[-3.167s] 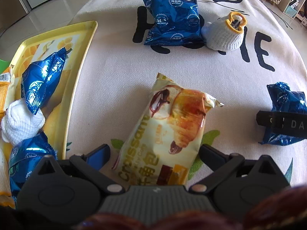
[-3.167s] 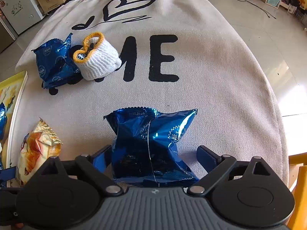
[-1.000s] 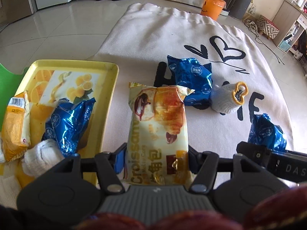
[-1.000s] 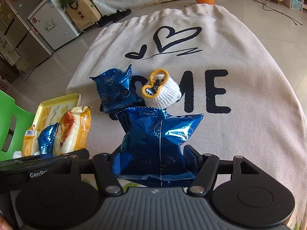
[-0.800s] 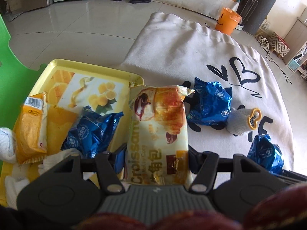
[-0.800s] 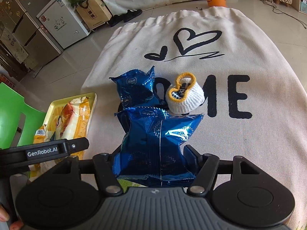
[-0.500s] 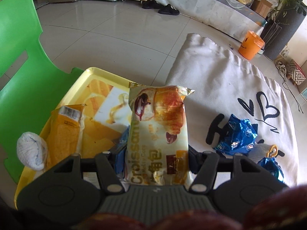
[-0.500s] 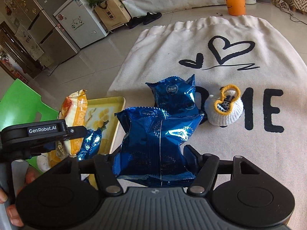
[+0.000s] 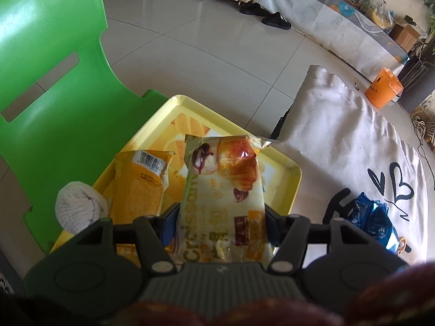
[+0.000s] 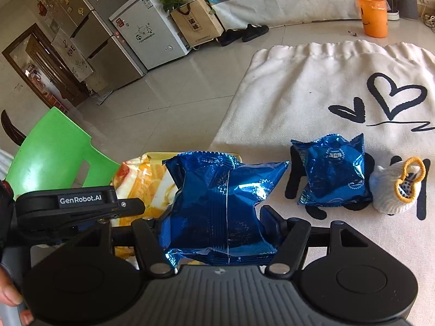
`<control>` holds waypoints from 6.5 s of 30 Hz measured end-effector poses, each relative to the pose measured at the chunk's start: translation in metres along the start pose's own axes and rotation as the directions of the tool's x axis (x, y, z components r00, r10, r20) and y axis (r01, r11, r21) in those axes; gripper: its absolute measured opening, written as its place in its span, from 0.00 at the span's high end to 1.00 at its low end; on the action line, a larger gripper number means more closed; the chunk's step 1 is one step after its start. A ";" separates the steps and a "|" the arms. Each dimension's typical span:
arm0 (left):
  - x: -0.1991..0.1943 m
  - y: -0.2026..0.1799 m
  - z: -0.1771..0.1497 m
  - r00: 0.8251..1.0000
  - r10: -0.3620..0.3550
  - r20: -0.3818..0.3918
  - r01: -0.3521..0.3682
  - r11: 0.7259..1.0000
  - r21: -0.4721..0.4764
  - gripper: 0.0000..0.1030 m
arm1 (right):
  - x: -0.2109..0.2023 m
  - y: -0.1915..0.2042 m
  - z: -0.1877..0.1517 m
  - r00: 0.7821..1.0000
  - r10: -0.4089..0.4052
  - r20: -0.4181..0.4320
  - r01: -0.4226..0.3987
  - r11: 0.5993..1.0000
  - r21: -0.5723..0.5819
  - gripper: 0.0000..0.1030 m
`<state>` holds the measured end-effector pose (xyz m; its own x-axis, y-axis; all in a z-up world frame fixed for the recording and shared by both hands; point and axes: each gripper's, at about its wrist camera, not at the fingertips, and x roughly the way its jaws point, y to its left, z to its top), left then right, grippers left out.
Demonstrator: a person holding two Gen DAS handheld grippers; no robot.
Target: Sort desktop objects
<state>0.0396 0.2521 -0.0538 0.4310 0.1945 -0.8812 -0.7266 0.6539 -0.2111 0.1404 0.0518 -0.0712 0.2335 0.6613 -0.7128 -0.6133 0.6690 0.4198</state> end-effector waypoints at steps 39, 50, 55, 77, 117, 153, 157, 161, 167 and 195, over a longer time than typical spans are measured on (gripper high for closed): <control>-0.016 -0.004 0.006 0.992 0.073 0.104 -0.073 0.997 -0.003 0.10 | 0.011 -0.011 0.029 0.987 -0.111 0.115 0.103 0.992 0.076 0.20; -0.015 -0.026 -0.006 0.994 0.058 0.091 -0.064 0.996 0.069 0.06 | 0.006 -0.032 0.034 0.948 -0.291 0.131 0.290 0.957 0.024 0.19; -0.014 -0.041 -0.016 0.996 0.047 0.078 -0.056 0.991 0.124 0.06 | 0.010 -0.055 0.040 0.898 -0.419 0.136 0.421 0.907 0.019 0.19; -0.002 -0.087 -0.039 0.999 0.024 0.030 -0.031 0.966 0.257 0.06 | 0.008 -0.114 0.032 0.938 -0.336 0.081 0.322 0.935 0.151 0.13; 0.024 -0.141 -0.081 0.997 0.001 -0.074 0.025 0.939 0.342 0.05 | -0.067 -0.145 -0.015 0.939 -0.339 -0.066 0.345 0.925 0.160 0.13; 0.023 -0.143 -0.082 0.997 -0.017 -0.076 0.042 0.938 0.343 0.05 | -0.090 -0.162 -0.048 0.928 -0.355 -0.111 0.372 0.885 0.280 0.52; 0.023 -0.144 -0.085 0.996 -0.030 -0.084 0.058 0.935 0.350 0.05 | -0.106 -0.164 -0.069 0.915 -0.370 -0.160 0.403 0.851 0.338 0.50; 0.023 -0.147 -0.089 0.995 -0.050 -0.089 0.079 0.927 0.367 0.05 | -0.119 -0.167 -0.088 0.923 -0.340 -0.181 0.385 0.820 0.424 0.46; 0.024 -0.151 -0.093 0.993 -0.081 -0.089 0.110 0.917 0.383 0.05 | -0.116 -0.166 -0.084 0.919 -0.352 -0.179 0.395 0.827 0.400 0.29; 0.049 -0.162 -0.096 0.986 -0.165 -0.027 0.161 0.895 0.415 0.05 | -0.088 -0.160 -0.082 0.864 -0.426 -0.269 0.496 0.813 0.305 0.10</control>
<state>0.1273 0.0859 -0.1032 0.5306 0.0643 -0.8452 -0.3587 0.9205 -0.1552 0.1558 -0.1415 -0.1220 0.2600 0.1945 -0.9458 -0.1525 0.9755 0.1587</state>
